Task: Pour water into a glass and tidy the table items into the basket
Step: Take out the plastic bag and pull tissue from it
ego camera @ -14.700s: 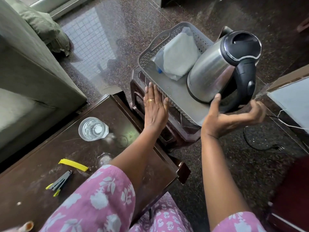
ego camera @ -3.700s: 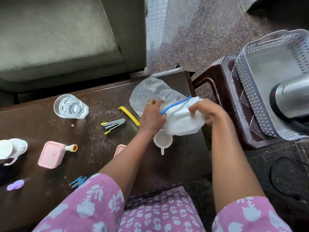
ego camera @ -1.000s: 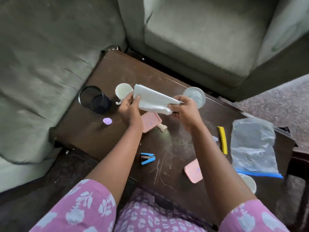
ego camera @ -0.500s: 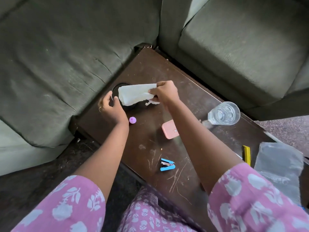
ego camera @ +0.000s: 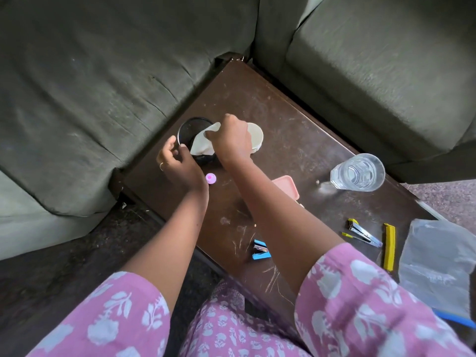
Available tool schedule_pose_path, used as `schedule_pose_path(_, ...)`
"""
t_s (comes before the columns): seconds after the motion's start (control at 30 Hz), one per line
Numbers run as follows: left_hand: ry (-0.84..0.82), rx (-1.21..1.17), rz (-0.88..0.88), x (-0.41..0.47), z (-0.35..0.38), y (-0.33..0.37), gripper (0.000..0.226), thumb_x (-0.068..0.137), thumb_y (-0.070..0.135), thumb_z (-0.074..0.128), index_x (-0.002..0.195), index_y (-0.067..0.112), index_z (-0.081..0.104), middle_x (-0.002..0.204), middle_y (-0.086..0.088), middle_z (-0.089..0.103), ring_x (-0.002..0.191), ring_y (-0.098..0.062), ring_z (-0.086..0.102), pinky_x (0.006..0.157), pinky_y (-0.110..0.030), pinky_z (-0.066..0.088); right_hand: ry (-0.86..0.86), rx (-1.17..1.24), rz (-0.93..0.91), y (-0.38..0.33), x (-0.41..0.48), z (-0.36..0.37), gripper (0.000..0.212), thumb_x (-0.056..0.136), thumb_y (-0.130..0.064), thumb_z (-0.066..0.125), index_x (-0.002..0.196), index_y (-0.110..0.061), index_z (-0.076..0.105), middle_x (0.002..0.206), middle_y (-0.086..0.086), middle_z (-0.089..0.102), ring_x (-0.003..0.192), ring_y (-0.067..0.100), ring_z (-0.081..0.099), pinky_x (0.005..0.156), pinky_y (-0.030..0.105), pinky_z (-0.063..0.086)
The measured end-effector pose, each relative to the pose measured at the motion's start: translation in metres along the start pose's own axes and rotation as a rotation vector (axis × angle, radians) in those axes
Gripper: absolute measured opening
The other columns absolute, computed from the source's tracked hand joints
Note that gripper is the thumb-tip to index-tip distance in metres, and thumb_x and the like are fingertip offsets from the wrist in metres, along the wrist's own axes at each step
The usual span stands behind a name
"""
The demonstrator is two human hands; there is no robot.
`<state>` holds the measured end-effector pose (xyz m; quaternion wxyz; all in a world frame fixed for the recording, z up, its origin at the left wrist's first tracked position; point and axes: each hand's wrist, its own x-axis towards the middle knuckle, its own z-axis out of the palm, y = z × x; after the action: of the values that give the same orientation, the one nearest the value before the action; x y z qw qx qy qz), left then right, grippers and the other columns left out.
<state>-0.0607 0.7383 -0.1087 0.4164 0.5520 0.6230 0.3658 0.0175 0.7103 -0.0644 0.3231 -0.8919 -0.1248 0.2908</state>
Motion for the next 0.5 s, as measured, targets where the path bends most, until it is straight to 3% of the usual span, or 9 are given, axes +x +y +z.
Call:
schedule_pose_path(0.07,0.046,-0.019,0.0,-0.013,0.001,0.003,0.025,0.087,0.002,0.051,0.111,-0.003,0.058,0.114,-0.021,0.053,0.09,-0.017,0.052,0.077,-0.003,0.035,0.036,0.107,0.013,0.007,-0.003,-0.003,0.028,0.08,-0.032,0.068,0.079,-0.01,0.049,0.085,0.008,0.06,0.078,0.03,0.053,0.061,0.032,0.035)
schedule_pose_path(0.1,0.059,-0.021,0.015,-0.021,0.002,0.004,0.023,0.086,0.001,0.051,0.108,-0.005,0.057,0.111,-0.023,0.053,0.09,-0.024,0.054,0.079,-0.012,0.038,0.074,0.169,0.024,0.011,-0.005,-0.006,0.029,0.08,-0.035,0.067,0.082,-0.01,0.054,0.086,0.007,0.062,0.08,0.028,0.055,0.062,0.03,0.036)
schedule_pose_path(0.17,0.061,-0.002,0.124,-0.041,0.006,0.003,0.019,0.085,-0.003,0.051,0.1,-0.012,0.055,0.103,-0.029,0.052,0.087,-0.038,0.054,0.079,-0.028,0.041,0.176,0.282,0.05,0.024,-0.012,-0.015,0.03,0.081,-0.038,0.066,0.088,-0.01,0.061,0.088,0.006,0.066,0.083,0.024,0.059,0.065,0.031,0.041)
schedule_pose_path(0.2,0.049,0.014,0.201,-0.053,0.009,0.002,0.016,0.084,-0.004,0.05,0.096,-0.014,0.054,0.1,-0.032,0.052,0.085,-0.042,0.053,0.078,-0.03,0.041,0.23,0.333,0.056,0.033,-0.016,-0.02,0.028,0.082,-0.038,0.066,0.088,-0.01,0.063,0.088,0.005,0.067,0.084,0.023,0.06,0.069,0.032,0.045)
schedule_pose_path(0.33,-0.081,0.041,0.378,-0.1,0.02,-0.002,0.011,0.081,-0.007,0.049,0.089,-0.015,0.052,0.096,-0.032,0.05,0.085,-0.046,0.049,0.077,-0.032,0.038,0.427,0.456,0.087,0.077,-0.035,-0.042,0.016,0.085,-0.025,0.065,0.086,-0.009,0.066,0.085,0.007,0.068,0.081,0.02,0.06,0.077,0.03,0.045)
schedule_pose_path(0.5,-0.278,0.094,0.435,-0.171,0.033,0.001,0.011,0.077,-0.005,0.05,0.084,-0.013,0.051,0.09,-0.027,0.055,0.084,-0.048,0.052,0.077,-0.053,0.045,0.644,0.487,0.155,0.149,-0.067,-0.076,0.01,0.083,-0.014,0.066,0.079,-0.005,0.066,0.078,0.01,0.068,0.072,0.019,0.059,0.072,0.026,0.044)
